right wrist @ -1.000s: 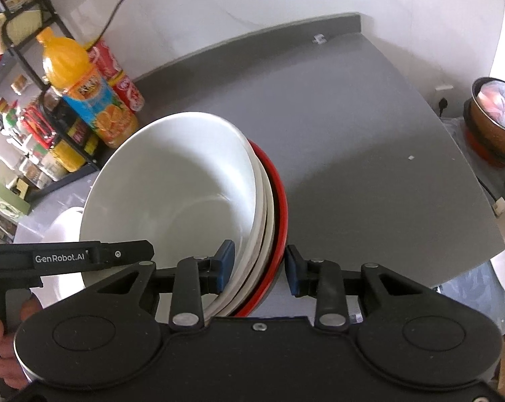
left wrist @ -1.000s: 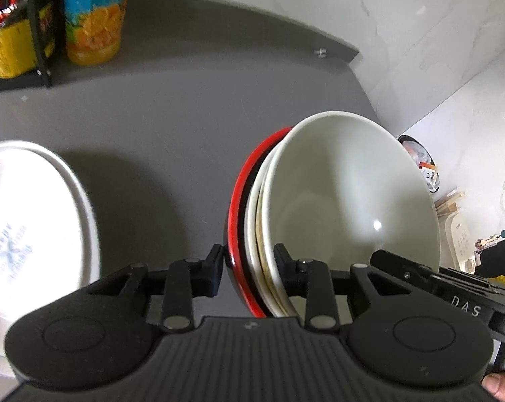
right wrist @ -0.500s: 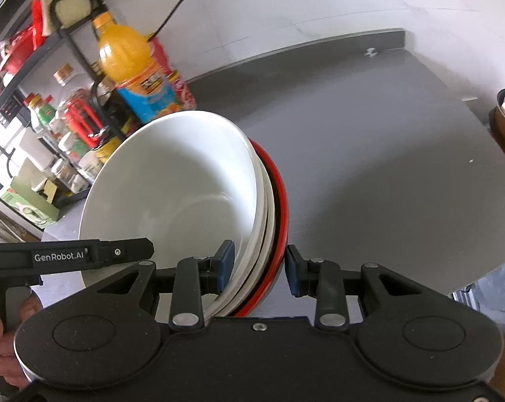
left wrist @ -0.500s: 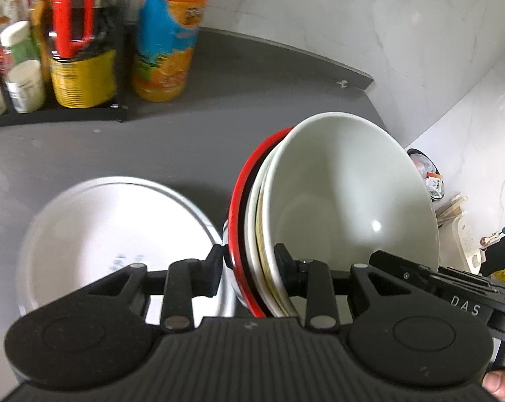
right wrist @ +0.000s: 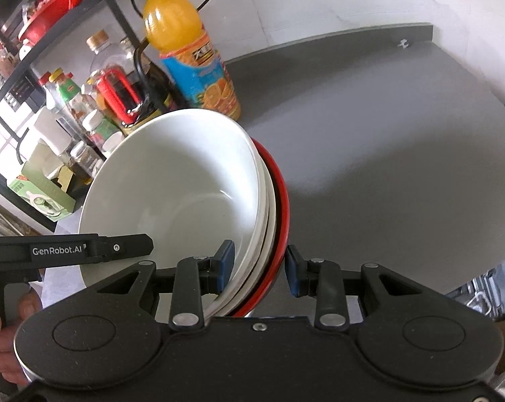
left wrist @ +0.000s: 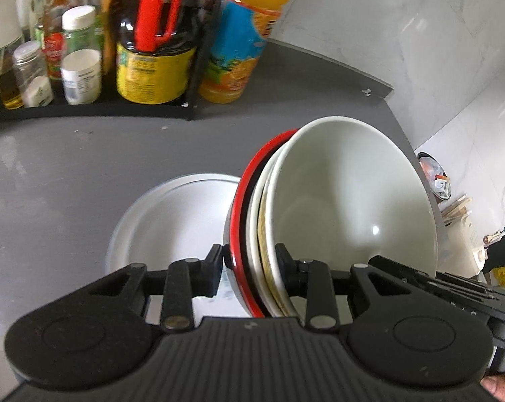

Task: Organize plates and bowls
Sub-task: 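Lift the red bowl stack and carry it over the plate stack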

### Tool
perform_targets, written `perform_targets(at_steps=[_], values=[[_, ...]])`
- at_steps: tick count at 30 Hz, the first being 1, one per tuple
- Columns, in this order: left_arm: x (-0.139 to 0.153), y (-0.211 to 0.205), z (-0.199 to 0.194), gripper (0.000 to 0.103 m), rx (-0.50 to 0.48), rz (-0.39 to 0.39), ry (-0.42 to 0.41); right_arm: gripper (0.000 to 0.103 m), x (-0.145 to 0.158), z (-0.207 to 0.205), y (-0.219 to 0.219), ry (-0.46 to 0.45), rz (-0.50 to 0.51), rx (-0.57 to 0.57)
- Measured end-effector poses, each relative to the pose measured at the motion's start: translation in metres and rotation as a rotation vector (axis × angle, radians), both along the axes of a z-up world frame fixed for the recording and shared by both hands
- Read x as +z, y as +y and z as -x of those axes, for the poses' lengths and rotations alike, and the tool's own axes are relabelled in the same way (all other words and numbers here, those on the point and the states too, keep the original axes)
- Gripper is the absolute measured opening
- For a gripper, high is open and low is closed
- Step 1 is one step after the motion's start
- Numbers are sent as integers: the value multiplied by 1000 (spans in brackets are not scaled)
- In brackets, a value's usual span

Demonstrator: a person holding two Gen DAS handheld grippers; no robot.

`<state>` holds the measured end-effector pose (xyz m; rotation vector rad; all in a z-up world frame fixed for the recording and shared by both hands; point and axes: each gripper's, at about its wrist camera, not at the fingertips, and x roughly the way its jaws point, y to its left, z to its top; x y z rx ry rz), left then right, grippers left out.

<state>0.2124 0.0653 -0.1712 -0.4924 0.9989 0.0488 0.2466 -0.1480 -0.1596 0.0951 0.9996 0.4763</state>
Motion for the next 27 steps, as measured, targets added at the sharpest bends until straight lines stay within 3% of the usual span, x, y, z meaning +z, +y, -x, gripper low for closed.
perform_targets(at_steps=[11,27], values=[[-11,34,14,30,-13,11,12,32,-12,23,33,30,14,-17],[-26,57,10,31,-19,38,29,32,-23,22,52,49,22,-55]])
